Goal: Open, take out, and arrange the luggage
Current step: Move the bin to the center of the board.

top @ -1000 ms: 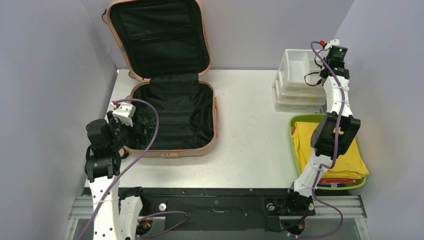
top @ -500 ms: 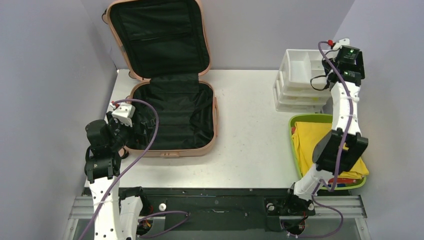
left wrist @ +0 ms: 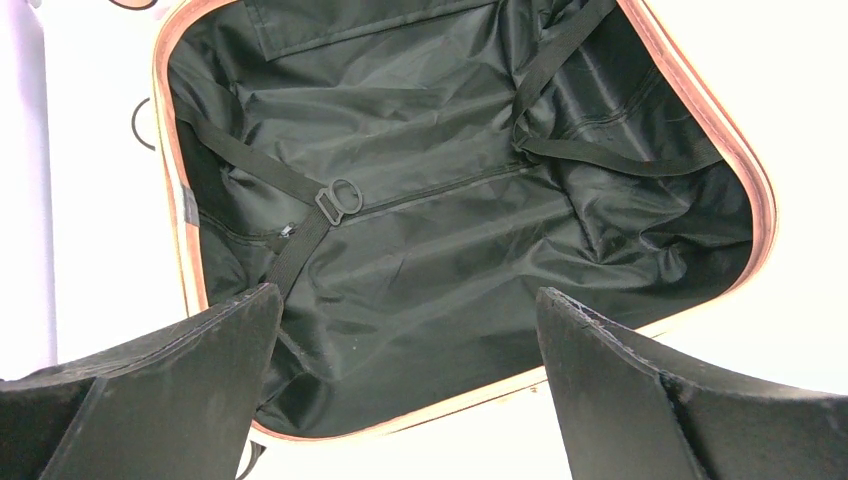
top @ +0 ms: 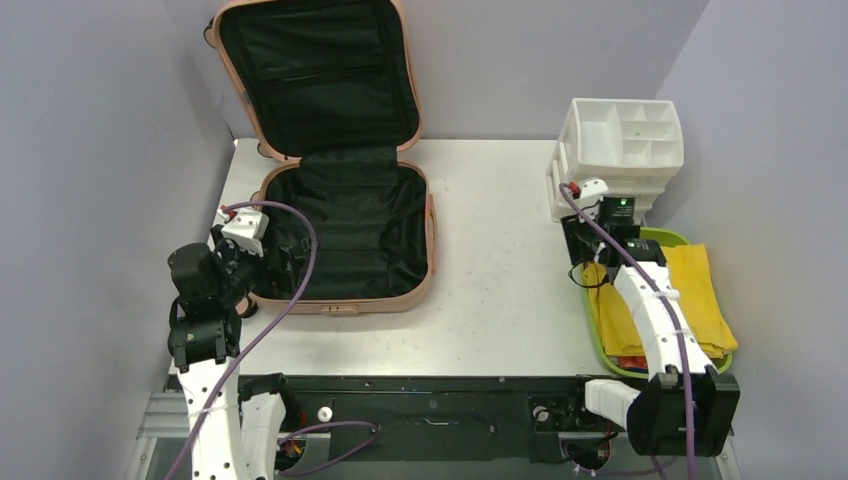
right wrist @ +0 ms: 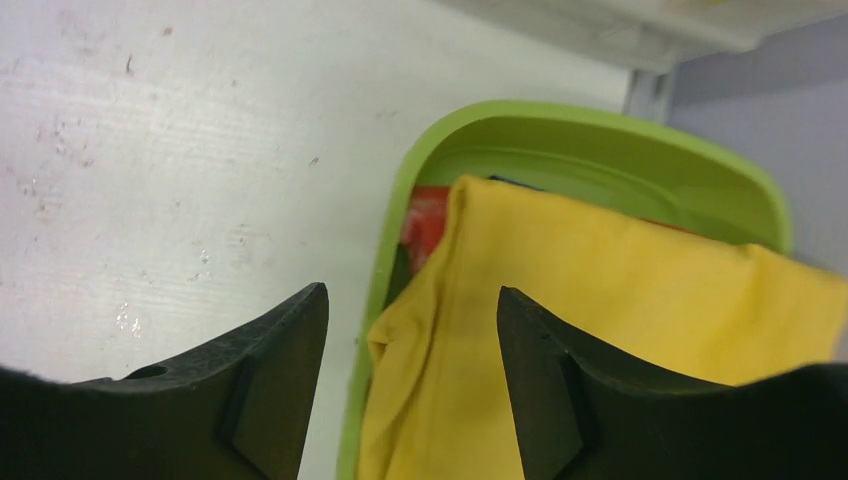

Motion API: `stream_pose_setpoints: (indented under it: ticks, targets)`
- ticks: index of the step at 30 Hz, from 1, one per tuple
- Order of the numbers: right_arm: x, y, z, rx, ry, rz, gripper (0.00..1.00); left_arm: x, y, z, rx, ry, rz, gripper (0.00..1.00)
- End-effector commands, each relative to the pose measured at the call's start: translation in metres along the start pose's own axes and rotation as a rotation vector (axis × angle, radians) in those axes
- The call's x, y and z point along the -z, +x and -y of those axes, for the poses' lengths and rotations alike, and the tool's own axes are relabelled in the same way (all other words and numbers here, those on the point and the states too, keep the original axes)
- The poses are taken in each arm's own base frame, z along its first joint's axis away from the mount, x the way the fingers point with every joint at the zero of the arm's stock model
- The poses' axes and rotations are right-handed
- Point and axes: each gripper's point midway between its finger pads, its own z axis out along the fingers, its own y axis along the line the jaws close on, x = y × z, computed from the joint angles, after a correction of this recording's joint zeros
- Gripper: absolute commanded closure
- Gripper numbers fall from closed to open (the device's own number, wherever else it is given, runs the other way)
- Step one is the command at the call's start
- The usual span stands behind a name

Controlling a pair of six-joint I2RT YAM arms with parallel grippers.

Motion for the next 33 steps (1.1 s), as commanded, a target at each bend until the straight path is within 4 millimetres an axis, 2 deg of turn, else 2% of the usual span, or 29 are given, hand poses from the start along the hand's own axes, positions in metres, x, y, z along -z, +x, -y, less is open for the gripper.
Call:
stream_pose_setpoints:
  ticks: [1,4,8,13,17,20,24,33]
  targets:
    - [-0.028,0.000,-0.022,-0.040,-0.060,0.002,0.42,0.007,-0.014,0.003,-0.021,0.003,0.047,0.04]
    - [-0.051,0.010,-0.026,-0.029,-0.070,-0.056,0.44,0.010,-0.013,0.002,-0.024,-0.003,0.052,0.04]
    - [-0.072,0.020,-0.041,-0.038,-0.136,-0.115,0.54,0.009,-0.009,0.001,-0.027,-0.006,0.047,0.04]
    - [-0.087,0.023,-0.048,-0.087,-0.152,-0.153,0.60,0.008,-0.010,0.001,-0.027,-0.003,0.045,0.04]
    - [-0.096,0.026,-0.044,-0.101,-0.115,-0.173,0.67,0.008,-0.008,0.001,-0.025,-0.001,0.044,0.04]
    - [-0.100,0.021,-0.050,-0.097,-0.120,-0.173,0.84,0.008,-0.008,0.001,-0.021,-0.001,0.046,0.04]
    - [-0.107,0.010,-0.059,-0.094,-0.116,-0.169,0.97,0.008,-0.009,0.001,-0.015,0.003,0.048,0.04]
    - [-0.124,-0.022,-0.073,-0.121,-0.051,-0.133,1.00,0.008,-0.009,0.001,-0.012,0.001,0.049,0.04]
